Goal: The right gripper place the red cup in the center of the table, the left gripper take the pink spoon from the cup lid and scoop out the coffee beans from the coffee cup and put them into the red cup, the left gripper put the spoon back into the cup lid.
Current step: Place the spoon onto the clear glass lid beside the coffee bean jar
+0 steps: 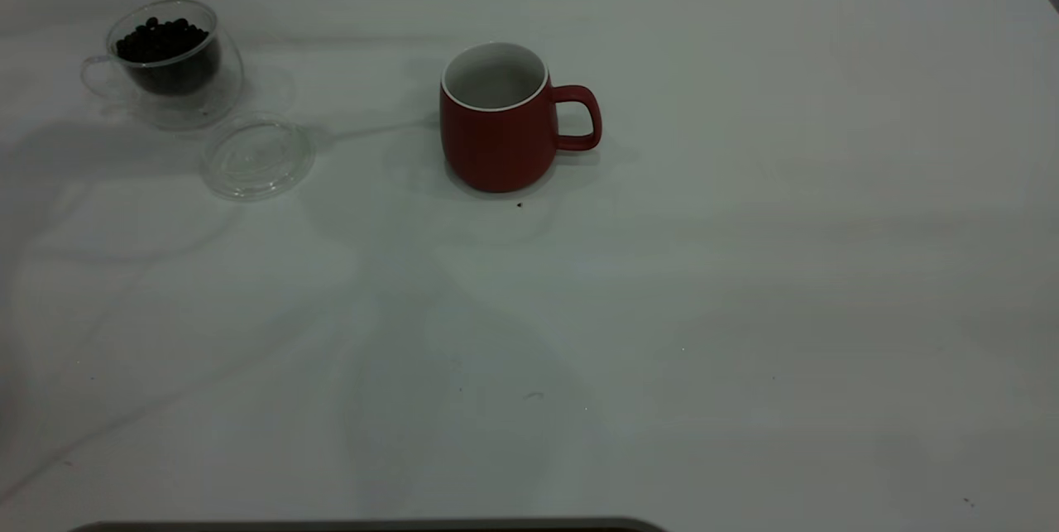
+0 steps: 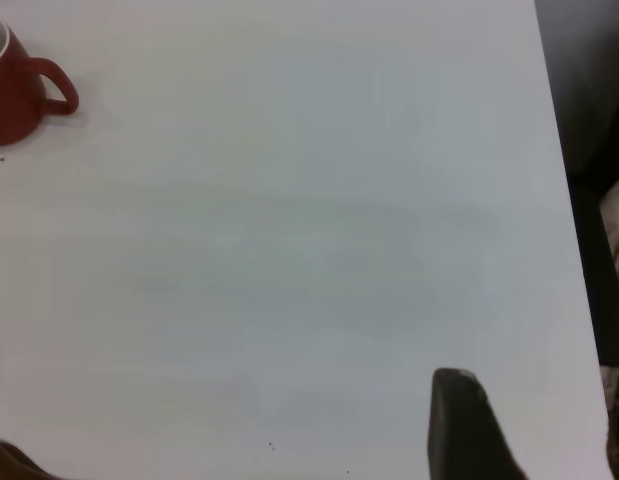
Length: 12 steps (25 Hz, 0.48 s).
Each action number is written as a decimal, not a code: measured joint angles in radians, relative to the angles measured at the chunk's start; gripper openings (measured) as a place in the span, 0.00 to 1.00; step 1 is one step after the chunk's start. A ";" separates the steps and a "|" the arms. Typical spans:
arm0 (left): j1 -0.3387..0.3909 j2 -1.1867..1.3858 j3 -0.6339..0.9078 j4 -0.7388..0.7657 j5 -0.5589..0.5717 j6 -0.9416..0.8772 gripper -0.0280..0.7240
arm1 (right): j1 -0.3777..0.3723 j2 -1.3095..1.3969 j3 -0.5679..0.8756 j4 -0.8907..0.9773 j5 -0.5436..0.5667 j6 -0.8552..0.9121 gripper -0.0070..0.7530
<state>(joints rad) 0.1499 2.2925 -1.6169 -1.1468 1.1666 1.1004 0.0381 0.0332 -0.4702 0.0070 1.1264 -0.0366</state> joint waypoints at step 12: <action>0.242 -0.059 0.082 0.228 0.003 -0.203 0.20 | 0.000 0.000 0.000 0.000 0.000 0.000 0.50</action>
<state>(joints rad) 0.3916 2.2336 -1.5347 -0.9191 1.1693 0.8970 0.0381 0.0332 -0.4702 0.0070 1.1264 -0.0366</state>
